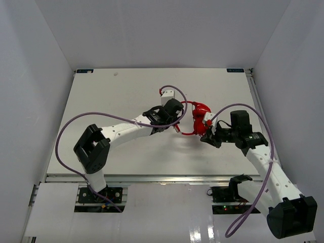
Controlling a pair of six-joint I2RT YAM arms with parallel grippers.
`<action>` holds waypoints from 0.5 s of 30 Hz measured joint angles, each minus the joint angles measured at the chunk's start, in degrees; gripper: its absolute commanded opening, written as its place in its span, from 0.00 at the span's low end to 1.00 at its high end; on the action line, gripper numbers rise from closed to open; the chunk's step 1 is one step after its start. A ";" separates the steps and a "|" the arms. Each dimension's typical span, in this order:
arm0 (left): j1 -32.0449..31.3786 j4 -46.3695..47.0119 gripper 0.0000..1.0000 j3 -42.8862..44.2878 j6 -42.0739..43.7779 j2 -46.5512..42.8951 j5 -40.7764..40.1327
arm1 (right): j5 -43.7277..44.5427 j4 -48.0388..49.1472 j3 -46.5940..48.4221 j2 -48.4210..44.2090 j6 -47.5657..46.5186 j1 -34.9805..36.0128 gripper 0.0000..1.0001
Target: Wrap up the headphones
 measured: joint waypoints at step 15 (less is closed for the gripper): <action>2.69 -1.27 0.00 -2.25 -0.11 8.60 8.47 | -0.22 10.16 -1.98 16.18 7.93 1.80 0.12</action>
